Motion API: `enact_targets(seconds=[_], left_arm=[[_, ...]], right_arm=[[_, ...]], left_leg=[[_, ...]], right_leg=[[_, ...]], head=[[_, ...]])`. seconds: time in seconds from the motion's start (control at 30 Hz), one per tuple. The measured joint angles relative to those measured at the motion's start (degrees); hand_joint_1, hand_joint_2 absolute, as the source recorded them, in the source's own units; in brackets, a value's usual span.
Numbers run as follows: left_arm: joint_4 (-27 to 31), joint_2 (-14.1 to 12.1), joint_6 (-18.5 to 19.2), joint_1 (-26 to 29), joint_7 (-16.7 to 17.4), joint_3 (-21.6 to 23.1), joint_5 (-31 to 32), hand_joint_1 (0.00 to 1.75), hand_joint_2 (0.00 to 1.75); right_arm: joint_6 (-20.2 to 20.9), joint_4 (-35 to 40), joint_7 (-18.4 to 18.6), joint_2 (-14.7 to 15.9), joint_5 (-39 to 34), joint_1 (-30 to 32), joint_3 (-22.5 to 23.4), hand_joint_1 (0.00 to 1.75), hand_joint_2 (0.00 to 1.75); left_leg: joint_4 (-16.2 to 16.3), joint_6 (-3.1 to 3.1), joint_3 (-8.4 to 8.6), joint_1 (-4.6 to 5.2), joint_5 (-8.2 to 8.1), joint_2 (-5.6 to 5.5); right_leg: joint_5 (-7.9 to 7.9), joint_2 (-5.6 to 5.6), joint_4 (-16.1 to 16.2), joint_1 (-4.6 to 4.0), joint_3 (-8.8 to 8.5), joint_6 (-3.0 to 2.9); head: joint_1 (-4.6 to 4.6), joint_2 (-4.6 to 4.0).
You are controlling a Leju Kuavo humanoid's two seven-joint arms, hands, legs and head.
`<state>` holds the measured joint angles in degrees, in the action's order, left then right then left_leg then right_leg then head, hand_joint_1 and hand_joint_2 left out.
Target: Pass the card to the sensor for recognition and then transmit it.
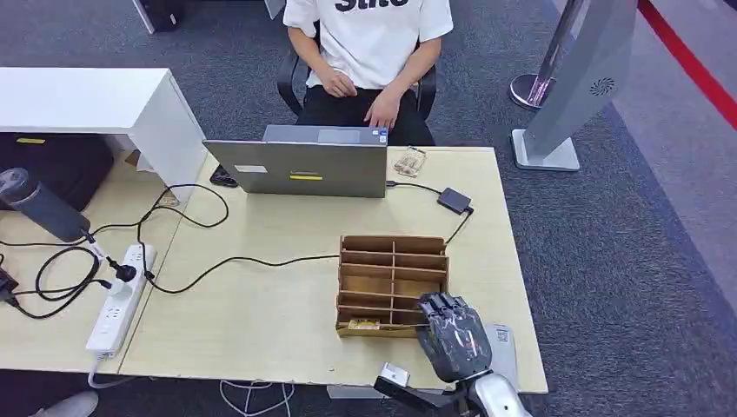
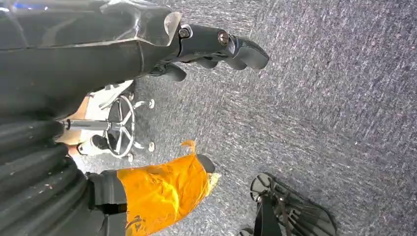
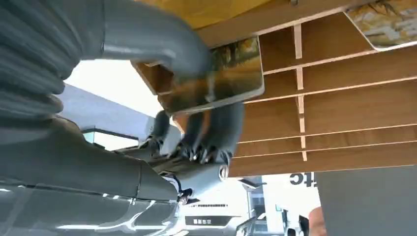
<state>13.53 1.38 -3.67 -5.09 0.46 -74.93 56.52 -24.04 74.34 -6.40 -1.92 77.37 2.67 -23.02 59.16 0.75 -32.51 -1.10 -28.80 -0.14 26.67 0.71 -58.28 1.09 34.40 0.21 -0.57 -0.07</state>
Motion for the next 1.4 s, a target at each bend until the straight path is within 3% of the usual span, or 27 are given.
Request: enact_targets(seconds=[0.4,0.63,1.07,1.2,1.4], left_arm=[[0.00,-0.02,0.09,-0.01,0.00,0.02,0.09,0.00,1.75],[0.00,-0.02,0.13,-0.02,0.00,0.02,0.44,0.00,1.75],[0.00,-0.02,0.85,-0.07,0.02,0.09,1.86,0.00,1.75],[0.00,-0.07,1.11,-0.13,0.15,0.15,2.56,0.00,1.75],[0.00,-0.37,2.47,-0.39,0.13,1.55,5.29,0.00,1.75]], right_arm=[[-0.72,-0.83,-0.22,0.17,0.70,-0.51,0.00,1.75,1.75],[-3.23,-0.81,-0.96,0.20,1.33,-0.65,0.00,1.75,1.75],[-6.25,7.26,-3.30,-1.27,0.50,-4.14,0.20,1.75,1.75],[-4.35,9.84,-3.98,-2.93,-1.77,-6.80,0.20,1.75,1.75],[5.19,8.54,-2.67,-6.97,-8.36,-16.10,0.28,1.75,1.75]], left_leg=[[0.00,0.00,0.01,0.00,0.00,0.00],[0.00,0.00,-0.01,0.00,0.00,0.00],[0.00,0.01,0.00,0.00,0.01,0.01],[0.00,0.04,0.01,0.00,0.03,0.01],[0.00,0.11,0.02,-0.01,0.12,0.07]], right_leg=[[0.00,0.00,0.00,0.00,0.00,0.00],[0.00,0.00,0.00,0.00,0.00,0.00],[-0.01,0.02,-0.02,0.00,0.00,0.00],[-0.01,0.03,-0.04,0.00,0.00,-0.01],[-0.07,0.09,-0.10,0.00,0.00,-0.06]], head=[[0.00,0.00],[0.00,0.00],[0.00,0.00],[0.00,0.00],[0.00,0.00]])
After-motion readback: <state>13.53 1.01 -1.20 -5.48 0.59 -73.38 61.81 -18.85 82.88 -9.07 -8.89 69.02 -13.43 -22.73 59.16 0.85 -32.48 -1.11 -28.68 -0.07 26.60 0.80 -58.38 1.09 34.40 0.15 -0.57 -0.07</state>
